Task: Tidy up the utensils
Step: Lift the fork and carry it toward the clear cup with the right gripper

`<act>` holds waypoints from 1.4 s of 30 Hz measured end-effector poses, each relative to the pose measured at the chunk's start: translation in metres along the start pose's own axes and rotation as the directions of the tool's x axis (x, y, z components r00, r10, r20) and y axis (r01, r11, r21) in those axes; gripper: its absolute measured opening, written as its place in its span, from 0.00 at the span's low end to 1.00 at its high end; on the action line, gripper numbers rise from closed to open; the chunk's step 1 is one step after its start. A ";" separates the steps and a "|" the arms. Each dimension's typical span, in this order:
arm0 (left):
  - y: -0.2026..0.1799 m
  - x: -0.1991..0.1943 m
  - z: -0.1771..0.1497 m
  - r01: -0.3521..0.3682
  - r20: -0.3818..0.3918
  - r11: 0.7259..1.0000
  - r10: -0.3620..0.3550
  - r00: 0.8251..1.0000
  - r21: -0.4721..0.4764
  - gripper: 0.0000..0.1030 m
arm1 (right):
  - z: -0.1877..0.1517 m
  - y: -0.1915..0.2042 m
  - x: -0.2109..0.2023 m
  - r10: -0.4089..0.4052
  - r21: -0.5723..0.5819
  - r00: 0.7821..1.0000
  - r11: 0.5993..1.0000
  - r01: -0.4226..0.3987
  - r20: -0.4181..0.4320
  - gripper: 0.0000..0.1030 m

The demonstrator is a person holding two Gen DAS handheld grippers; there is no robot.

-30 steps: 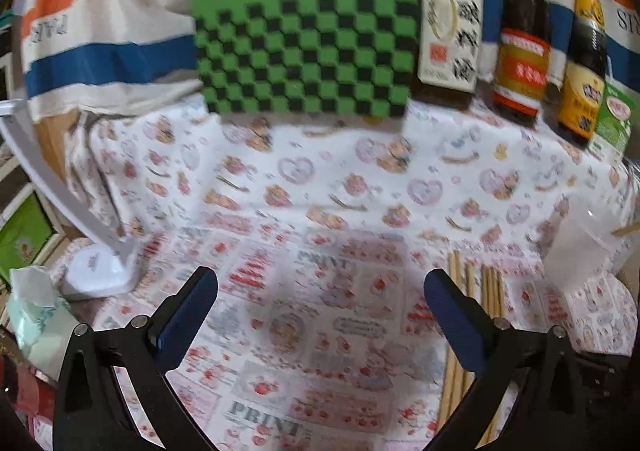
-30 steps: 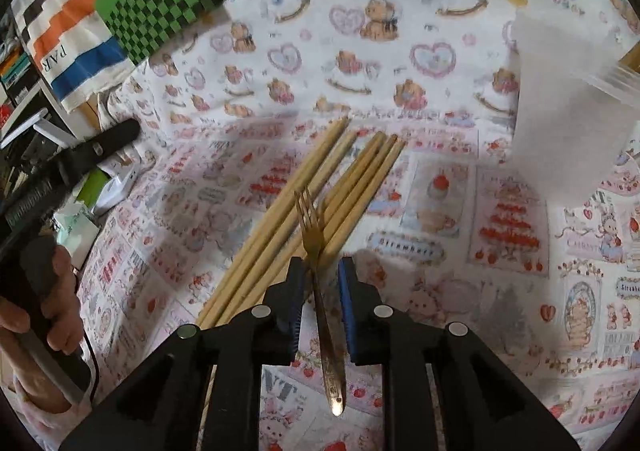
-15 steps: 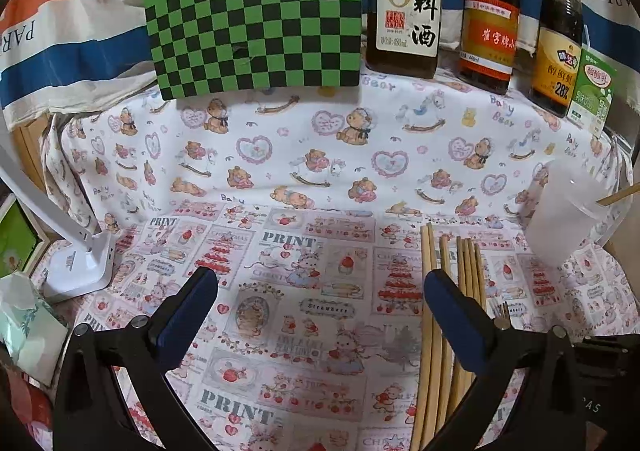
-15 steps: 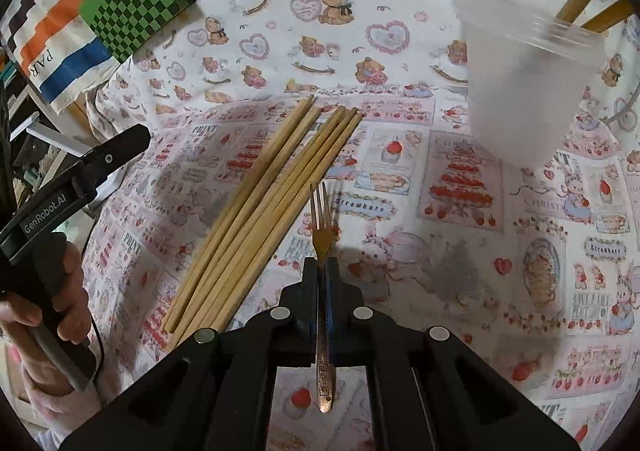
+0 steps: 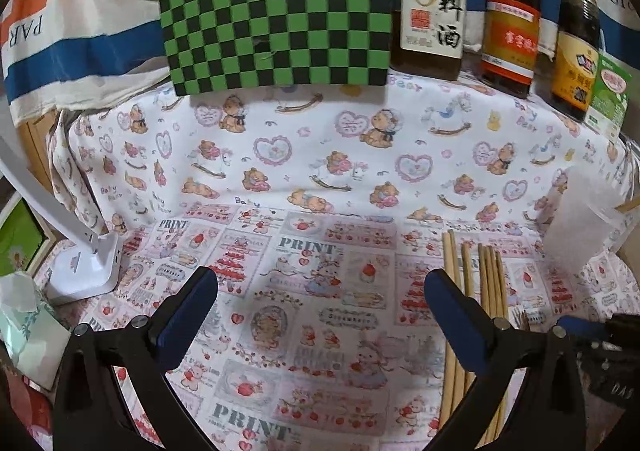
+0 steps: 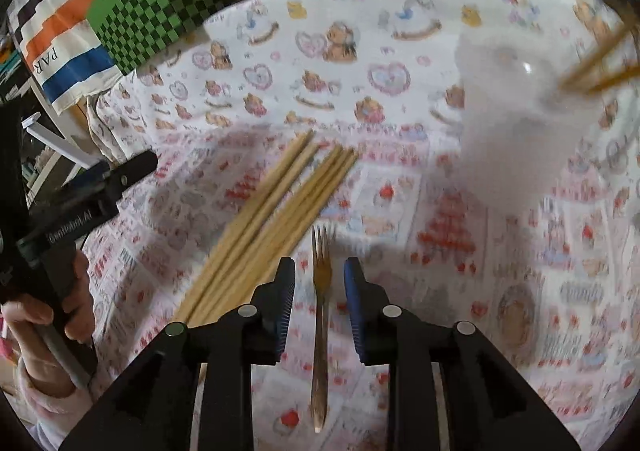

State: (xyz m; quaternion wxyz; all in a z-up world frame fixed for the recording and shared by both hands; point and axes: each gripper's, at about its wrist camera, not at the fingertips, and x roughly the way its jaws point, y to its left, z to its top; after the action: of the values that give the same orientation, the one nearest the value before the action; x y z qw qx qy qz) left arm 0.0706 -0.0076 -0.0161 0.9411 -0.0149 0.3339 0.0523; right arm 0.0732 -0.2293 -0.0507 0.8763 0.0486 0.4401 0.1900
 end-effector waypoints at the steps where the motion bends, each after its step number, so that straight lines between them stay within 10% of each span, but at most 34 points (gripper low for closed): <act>1: 0.003 0.001 0.000 0.006 -0.003 1.000 -0.006 1.000 -0.015 0.99 | 0.004 0.001 0.001 -0.010 -0.006 1.000 1.000 0.010 0.005 0.26; 21: 0.005 -0.008 0.004 0.063 0.010 0.996 -0.062 0.998 -0.057 0.99 | 0.022 -0.016 0.043 0.185 -0.046 0.979 0.981 -0.189 -0.080 0.26; 25: 0.004 -0.007 0.003 0.064 0.006 0.997 -0.064 0.998 -0.052 0.99 | 0.019 -0.009 0.041 0.118 -0.093 0.991 0.988 -0.123 -0.063 0.11; 35: 0.005 -0.009 0.004 0.054 0.009 0.997 -0.054 0.999 -0.049 0.99 | 0.018 0.003 0.026 -0.002 -0.095 1.000 0.995 0.000 -0.017 0.10; 42: 0.006 -0.009 0.004 0.047 0.008 0.998 -0.047 0.999 -0.046 0.99 | 0.019 -0.009 0.017 0.053 0.016 0.996 0.999 -0.052 -0.067 0.10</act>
State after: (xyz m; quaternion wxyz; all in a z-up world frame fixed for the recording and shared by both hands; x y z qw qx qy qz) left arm 0.0651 -0.0023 -0.0075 0.9426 -0.0443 0.3287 0.0381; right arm 0.1004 -0.2298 -0.0546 0.8554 0.0598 0.4691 0.2112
